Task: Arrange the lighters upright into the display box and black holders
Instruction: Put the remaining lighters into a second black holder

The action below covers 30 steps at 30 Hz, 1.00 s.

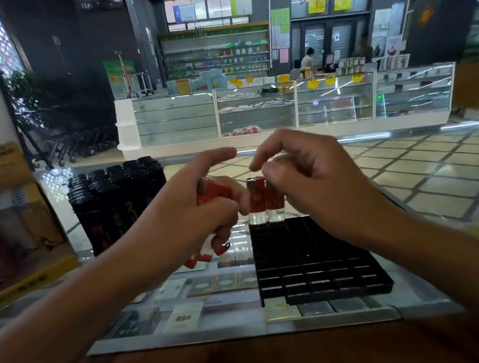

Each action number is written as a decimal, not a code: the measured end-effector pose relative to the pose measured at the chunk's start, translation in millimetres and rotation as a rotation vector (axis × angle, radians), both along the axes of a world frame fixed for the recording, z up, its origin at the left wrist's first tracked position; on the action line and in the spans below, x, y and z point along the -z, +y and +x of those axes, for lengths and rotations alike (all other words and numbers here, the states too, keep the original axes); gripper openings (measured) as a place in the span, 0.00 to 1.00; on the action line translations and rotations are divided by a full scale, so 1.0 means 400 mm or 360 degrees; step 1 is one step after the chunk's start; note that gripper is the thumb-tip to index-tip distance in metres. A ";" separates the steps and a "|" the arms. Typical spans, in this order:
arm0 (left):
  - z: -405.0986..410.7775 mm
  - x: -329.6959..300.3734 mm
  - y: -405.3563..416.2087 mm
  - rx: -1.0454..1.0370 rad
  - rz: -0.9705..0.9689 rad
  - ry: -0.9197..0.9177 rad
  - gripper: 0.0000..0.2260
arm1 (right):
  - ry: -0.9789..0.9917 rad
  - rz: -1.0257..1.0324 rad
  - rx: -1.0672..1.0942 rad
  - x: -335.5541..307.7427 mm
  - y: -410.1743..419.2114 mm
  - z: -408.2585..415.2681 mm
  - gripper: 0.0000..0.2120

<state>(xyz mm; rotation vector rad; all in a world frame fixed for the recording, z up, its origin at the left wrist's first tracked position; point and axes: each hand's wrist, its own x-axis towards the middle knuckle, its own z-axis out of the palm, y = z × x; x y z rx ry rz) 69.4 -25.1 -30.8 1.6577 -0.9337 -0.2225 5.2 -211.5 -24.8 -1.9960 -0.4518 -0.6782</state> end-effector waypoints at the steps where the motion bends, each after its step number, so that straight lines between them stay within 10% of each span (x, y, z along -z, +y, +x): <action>1: 0.000 0.003 -0.001 0.0004 0.0031 -0.0025 0.27 | 0.0024 -0.0057 -0.0034 0.001 0.006 -0.001 0.04; 21: -0.044 -0.003 -0.002 -0.0034 0.0089 -0.0209 0.44 | 0.0151 -0.0397 0.0015 -0.017 0.036 -0.015 0.08; 30: -0.041 -0.028 0.001 -0.0289 0.0147 -0.0161 0.08 | 0.0438 0.0467 -0.0055 -0.058 -0.014 -0.015 0.04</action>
